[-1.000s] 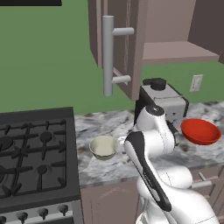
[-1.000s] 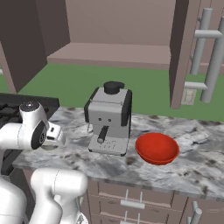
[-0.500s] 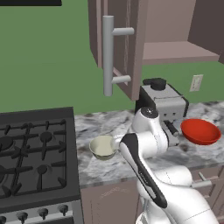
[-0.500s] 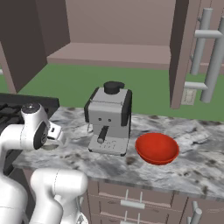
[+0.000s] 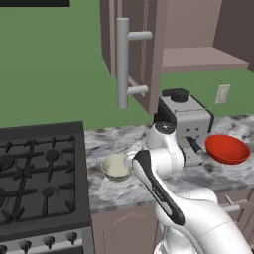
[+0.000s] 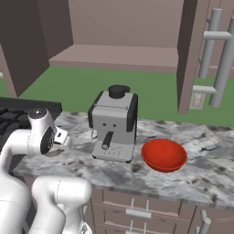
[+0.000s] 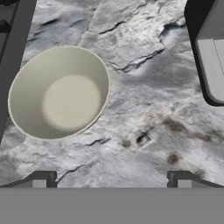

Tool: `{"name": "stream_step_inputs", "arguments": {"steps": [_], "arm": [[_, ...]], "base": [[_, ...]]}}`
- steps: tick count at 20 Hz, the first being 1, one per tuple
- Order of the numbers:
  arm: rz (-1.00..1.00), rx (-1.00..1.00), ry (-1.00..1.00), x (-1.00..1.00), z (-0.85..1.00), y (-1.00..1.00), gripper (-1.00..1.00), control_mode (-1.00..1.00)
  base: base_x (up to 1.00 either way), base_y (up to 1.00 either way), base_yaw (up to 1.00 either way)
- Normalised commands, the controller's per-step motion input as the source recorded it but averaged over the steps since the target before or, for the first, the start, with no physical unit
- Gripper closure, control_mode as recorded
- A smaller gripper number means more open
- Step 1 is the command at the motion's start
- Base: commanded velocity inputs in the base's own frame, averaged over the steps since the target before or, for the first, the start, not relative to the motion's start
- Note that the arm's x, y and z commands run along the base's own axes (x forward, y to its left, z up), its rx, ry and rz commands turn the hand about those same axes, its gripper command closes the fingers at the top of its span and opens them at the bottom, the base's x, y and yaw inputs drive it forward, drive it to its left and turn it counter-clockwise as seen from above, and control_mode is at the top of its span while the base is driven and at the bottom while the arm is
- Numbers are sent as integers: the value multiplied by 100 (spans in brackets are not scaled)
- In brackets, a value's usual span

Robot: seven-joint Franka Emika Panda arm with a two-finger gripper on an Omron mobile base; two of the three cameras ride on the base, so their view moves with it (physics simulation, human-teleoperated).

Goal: Pick up the bowls on the counter and stack them on top of one another in the open cabinet. Place the smaller bowl on top of the larger bowl.

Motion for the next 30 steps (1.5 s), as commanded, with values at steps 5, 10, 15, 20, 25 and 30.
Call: {"name": "stream_step_inputs", "arguments": {"steps": [5, 10, 15, 20, 25, 30], "arm": [[0, 0, 0, 25, -19, 0, -100, -100], [-1, 0, 0, 27, -22, 0, -100, -100], [-2, 0, 0, 27, -23, 2, -100, -100], [-1, 0, 0, 22, -15, 10, -100, -100], [0, 0, 0, 19, -14, 11, -100, -100], [0, 0, 0, 18, -16, 9, -100, -100]], "base": [[0, 0, 0], [0, 0, 0], [0, 0, 0], [0, 0, 0], [0, 0, 0], [0, 0, 0]]}}
